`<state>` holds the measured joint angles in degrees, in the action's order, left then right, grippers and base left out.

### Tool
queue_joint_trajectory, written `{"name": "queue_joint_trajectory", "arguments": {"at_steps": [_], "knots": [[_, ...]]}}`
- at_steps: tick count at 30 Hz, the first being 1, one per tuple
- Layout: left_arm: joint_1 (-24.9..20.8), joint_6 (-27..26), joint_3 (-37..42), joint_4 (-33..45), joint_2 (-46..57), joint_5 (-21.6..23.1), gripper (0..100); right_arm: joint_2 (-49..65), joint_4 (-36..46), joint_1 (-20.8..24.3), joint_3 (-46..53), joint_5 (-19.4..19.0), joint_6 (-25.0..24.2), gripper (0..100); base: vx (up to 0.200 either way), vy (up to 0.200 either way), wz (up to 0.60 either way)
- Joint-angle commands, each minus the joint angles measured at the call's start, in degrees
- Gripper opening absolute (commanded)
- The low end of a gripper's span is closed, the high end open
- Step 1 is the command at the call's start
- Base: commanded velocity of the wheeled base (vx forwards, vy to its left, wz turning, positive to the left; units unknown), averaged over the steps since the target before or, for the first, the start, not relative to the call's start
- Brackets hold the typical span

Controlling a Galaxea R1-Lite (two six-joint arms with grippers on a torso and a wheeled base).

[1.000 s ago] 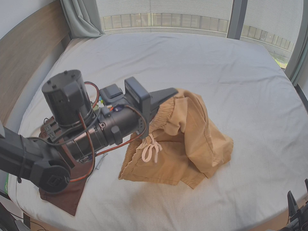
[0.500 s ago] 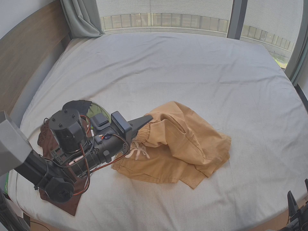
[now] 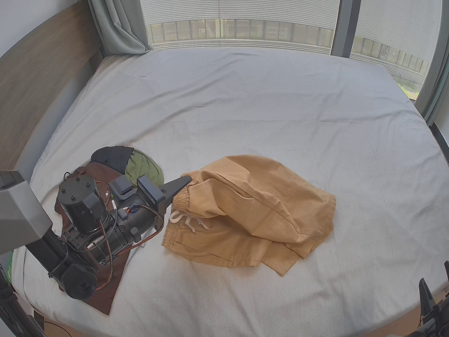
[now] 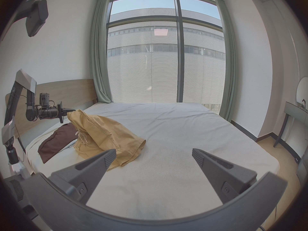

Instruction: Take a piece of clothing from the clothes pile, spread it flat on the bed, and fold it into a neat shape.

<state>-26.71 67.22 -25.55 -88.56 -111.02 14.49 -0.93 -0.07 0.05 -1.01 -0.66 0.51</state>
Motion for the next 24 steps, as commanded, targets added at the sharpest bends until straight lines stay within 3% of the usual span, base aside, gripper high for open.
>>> {"name": "queue_joint_trajectory", "arguments": {"at_steps": [1,9,24], "knots": [[2.8,-4.4,0.7,0.0,-1.4,0.1,0,0.8,0.0,0.0,0.9,0.0,0.0,100,0.0,0.0,0.0],[6.5,-17.7,-0.7,-0.2,-6.8,0.7,0,0.8,0.0,0.0,0.9,0.0,0.0,100,0.0,0.0,0.0],[10.3,-25.6,-4.4,-0.2,-11.2,0.5,0,0.9,0.0,0.0,0.9,-0.3,0.8,100,0.0,0.0,0.0]]}}
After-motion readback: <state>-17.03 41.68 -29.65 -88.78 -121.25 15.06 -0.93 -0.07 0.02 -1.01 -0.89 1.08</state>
